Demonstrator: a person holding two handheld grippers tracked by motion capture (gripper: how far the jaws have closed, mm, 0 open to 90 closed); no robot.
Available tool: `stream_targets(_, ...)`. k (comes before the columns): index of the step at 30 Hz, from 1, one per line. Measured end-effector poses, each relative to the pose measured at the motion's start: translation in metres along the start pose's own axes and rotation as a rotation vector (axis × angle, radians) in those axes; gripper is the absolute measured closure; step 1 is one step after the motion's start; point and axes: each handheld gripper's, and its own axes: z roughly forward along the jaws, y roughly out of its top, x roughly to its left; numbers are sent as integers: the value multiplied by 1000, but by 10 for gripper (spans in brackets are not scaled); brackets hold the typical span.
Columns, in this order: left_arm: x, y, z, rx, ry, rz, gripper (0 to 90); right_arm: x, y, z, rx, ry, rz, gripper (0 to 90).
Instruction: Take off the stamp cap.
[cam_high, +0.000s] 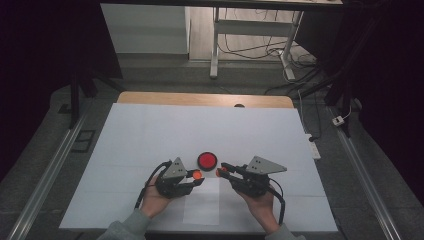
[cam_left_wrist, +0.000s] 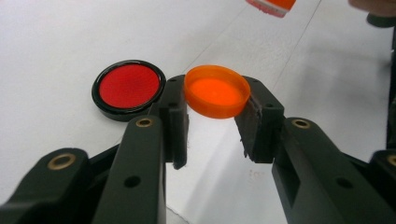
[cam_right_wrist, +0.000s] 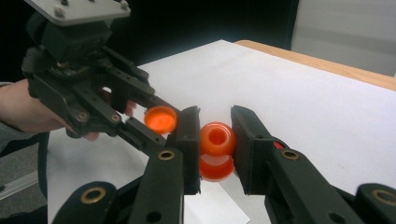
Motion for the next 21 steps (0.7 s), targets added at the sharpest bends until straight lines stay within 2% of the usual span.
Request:
stream_targets(7,5,-2,-14,-28,-6,-25,650,-2,0,-1,-3,-4,5,725)
stream_targets(21,20,-15,-37,-44,34,-66,650,-8,-3,-5,0,-21,13,725)
